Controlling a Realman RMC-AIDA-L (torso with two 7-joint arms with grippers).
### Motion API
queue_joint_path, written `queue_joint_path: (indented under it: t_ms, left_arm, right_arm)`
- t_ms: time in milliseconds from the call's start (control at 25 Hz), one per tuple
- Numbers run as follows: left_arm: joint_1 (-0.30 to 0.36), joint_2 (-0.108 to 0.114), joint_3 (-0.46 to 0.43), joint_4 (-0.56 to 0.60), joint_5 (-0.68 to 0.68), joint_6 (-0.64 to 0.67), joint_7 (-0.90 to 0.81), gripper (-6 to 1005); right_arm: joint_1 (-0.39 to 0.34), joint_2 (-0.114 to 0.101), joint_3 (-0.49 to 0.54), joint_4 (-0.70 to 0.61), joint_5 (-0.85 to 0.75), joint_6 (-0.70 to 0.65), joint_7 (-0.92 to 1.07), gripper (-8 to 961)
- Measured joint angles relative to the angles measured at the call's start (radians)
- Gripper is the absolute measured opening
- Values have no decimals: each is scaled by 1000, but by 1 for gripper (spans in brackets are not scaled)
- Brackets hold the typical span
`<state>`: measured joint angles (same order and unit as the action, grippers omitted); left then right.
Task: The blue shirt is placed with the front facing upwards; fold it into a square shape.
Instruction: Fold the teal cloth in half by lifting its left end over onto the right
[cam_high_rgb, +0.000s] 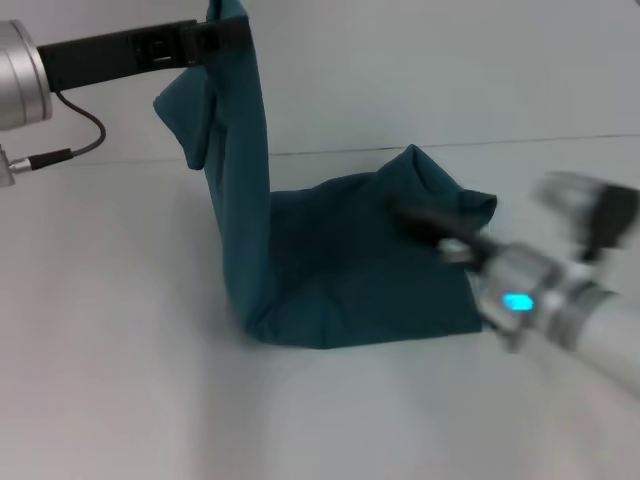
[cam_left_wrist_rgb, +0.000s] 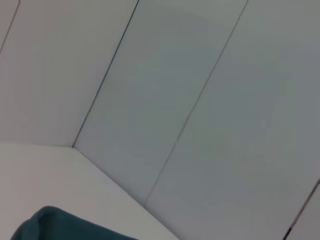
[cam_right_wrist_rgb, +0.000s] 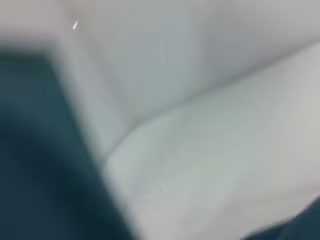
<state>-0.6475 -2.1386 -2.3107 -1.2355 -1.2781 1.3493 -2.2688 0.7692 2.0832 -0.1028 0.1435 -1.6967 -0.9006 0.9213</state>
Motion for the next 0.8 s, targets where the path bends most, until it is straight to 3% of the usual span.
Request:
queue_joint_path:
  t_ms: [160, 320, 560, 800]
  left_arm:
    - [-13, -15, 3, 13, 0, 0, 13, 21]
    - [-35, -23, 35, 48, -1, -7, 26, 22]
    - [-44, -29, 147, 138, -79, -66, 56, 22]
    - [-67, -35, 343, 328, -268, -228, 188, 23]
  right_arm:
    - [-147, 3, 9, -210, 34, -197, 201, 62]
    - [-237, -3, 8, -369, 59, -243, 346, 67]
    - [-315, -9, 2, -508, 57, -257, 453, 74]
    - [-343, -11, -8, -539, 49, -255, 461, 81]
